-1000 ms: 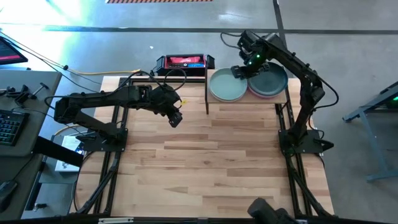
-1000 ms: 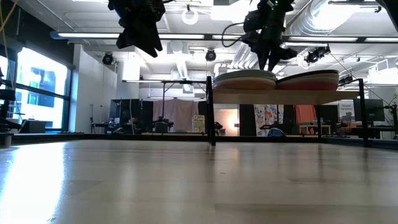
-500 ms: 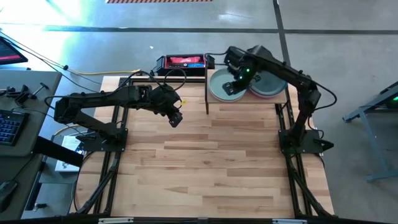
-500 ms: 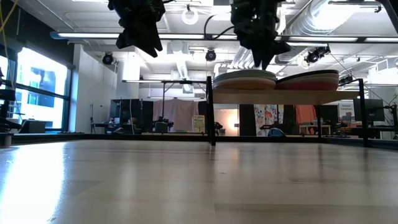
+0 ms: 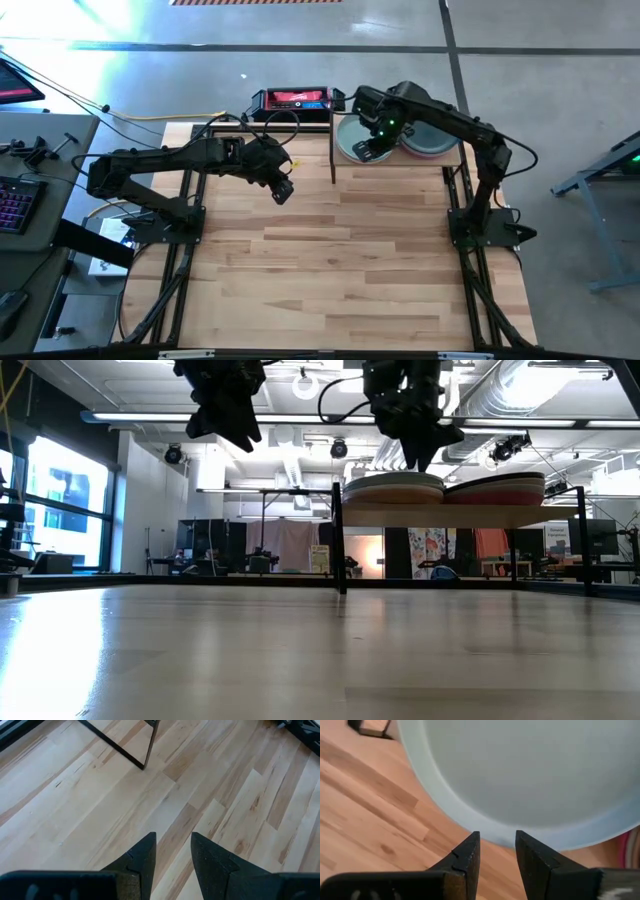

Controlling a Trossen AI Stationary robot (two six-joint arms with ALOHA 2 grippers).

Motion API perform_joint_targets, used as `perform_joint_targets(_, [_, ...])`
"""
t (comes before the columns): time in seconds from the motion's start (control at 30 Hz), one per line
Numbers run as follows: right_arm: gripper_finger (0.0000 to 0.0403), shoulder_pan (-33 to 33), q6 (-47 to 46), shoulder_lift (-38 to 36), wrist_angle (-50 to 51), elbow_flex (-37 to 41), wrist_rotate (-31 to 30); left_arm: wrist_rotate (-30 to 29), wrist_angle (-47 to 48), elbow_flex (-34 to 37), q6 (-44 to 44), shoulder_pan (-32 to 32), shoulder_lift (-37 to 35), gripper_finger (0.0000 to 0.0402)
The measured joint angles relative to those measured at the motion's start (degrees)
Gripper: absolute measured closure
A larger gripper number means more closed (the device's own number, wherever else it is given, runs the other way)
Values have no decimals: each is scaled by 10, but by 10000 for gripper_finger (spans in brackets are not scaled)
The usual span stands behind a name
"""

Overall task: Place and stack plates onto a shelf
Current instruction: Stack the light blue plate on top of the gray plate on the shelf, then return to Home Position

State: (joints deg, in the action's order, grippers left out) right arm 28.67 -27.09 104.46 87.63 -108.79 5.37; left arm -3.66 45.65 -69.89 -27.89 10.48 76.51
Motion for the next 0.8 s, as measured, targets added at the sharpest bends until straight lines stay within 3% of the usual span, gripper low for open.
perform_joint_targets(0.43, [300, -5, 5, 11, 10, 0, -34, 0, 0, 0, 0, 0, 0, 289])
perform_joint_targets(0.8, [300, 4, 100, -30, 14, -41, -28, 0, 43, 1, 20, 14, -21, 289])
